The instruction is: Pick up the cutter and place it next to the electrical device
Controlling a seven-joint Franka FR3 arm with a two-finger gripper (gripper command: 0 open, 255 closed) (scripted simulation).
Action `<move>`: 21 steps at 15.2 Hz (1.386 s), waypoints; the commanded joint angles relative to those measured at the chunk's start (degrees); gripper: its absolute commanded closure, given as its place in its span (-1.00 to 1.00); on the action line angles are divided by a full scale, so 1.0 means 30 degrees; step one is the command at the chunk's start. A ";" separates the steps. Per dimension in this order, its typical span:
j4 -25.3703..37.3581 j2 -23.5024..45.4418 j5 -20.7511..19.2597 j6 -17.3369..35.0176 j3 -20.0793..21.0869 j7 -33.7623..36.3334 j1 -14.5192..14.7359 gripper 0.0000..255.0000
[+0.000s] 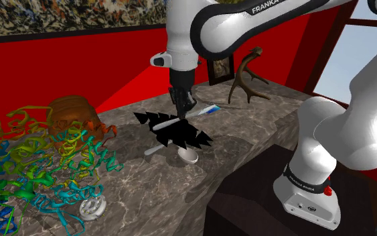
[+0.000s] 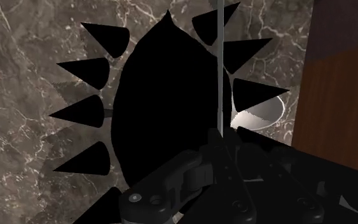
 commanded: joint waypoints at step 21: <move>0.3092 0.5697 0.1357 0.2600 0.2565 0.3870 0.2148 1.00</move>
